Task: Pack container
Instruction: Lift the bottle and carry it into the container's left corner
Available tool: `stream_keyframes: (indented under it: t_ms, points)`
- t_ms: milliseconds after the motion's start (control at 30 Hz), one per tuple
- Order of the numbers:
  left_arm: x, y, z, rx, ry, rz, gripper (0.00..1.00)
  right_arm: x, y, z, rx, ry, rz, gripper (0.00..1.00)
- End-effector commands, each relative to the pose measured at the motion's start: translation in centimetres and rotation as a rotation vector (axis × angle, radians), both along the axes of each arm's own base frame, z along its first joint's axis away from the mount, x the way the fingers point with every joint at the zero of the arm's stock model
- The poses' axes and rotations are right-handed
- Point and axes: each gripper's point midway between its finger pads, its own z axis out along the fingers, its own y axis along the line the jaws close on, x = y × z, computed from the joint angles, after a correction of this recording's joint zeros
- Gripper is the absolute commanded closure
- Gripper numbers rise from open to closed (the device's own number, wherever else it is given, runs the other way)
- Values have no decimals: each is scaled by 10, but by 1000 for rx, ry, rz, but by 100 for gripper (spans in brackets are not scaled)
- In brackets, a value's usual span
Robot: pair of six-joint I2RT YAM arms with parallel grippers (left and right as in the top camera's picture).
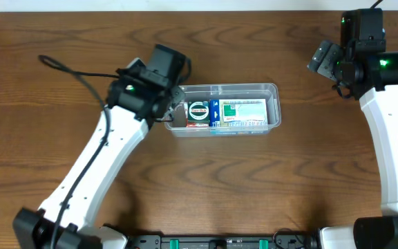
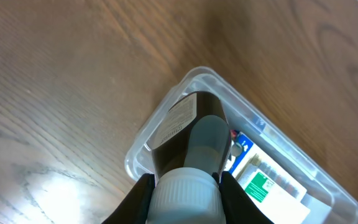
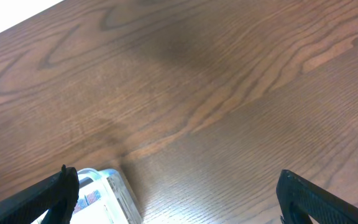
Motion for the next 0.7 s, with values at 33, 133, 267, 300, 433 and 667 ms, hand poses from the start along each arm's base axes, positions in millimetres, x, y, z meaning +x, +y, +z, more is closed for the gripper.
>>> stream_keyframes:
  t_ms: [33,133,267,300,433,667]
  points:
    - [10,-2,-6,21,-6,62,94,-1,-4,3,-18,-4,-3,1]
    - [13,-3,-19,30,23,77,94,-1,-4,3,-18,-4,-3,1]
    - [16,-5,-30,44,48,76,94,-1,-4,3,-18,-4,-3,1]
    - [16,-5,-32,46,53,76,94,-1,-4,3,-18,-4,-3,1]
    - [17,-5,-39,56,70,76,94,-1,-4,3,-18,-4,-3,1]
    - [18,-6,-56,75,110,84,94,-1,-4,3,-18,-4,-3,1]
